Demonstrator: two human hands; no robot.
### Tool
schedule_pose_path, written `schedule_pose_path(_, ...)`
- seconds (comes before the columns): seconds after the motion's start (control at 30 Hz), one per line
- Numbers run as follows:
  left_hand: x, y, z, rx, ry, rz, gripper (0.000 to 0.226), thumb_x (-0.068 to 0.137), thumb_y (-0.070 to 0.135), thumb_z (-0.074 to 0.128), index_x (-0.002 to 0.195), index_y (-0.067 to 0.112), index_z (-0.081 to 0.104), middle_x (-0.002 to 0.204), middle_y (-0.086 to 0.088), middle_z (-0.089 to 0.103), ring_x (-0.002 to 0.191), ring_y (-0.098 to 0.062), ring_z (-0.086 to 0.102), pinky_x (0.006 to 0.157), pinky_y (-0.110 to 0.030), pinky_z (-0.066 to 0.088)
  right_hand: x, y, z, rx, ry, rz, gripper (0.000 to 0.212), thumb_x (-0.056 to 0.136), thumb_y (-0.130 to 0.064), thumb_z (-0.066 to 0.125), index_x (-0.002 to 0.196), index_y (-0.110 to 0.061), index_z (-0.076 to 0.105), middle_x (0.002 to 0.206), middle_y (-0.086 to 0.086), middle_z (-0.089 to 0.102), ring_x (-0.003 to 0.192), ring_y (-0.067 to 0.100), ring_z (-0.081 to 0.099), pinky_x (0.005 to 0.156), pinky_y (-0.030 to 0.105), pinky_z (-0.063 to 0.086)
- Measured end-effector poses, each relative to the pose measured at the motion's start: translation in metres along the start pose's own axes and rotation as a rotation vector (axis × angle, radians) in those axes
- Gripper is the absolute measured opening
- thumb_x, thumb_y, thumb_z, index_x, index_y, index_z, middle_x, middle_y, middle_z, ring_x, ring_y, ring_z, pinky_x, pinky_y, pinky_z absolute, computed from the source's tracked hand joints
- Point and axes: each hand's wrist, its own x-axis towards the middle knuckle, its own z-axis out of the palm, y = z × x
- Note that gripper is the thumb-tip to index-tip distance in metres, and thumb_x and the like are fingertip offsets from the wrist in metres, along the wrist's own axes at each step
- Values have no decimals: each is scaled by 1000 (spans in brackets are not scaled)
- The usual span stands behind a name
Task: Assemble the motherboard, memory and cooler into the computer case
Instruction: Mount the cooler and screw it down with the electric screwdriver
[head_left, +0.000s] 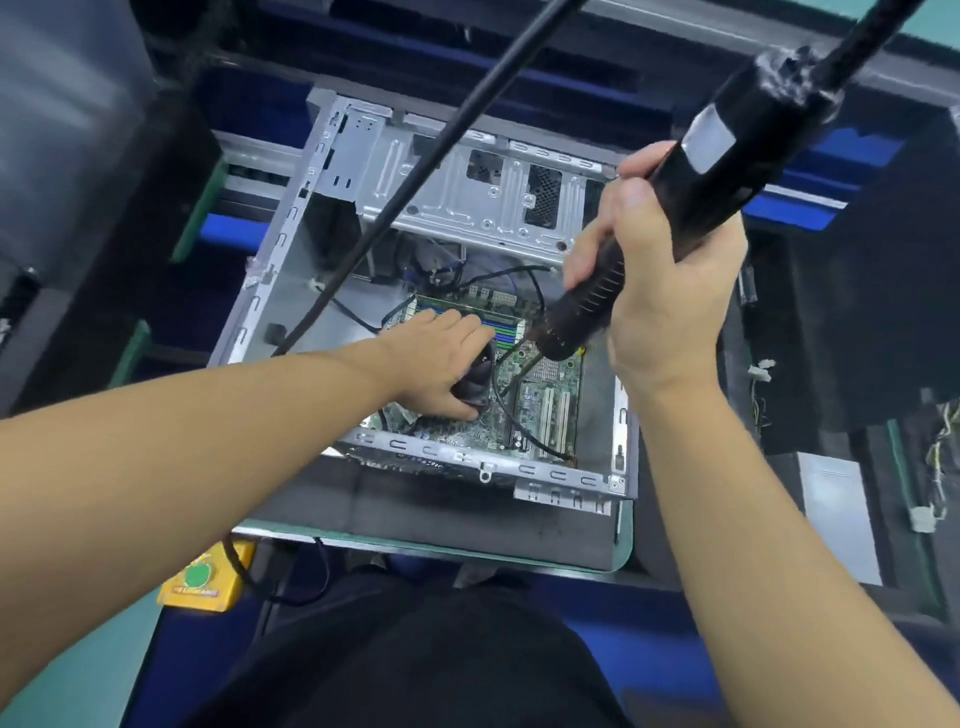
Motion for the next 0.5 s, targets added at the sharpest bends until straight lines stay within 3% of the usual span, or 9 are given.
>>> schedule_pose_path(0.5, 1, -2, -3, 13, -13, 19, 95, 76, 78, 50, 139, 10, 31, 128, -8, 45, 110, -27, 46, 95, -41, 39, -7, 4, 8, -22, 21, -63, 4, 95, -14, 56, 97, -11, 54, 64, -9, 57, 44, 23, 52, 56, 34, 42)
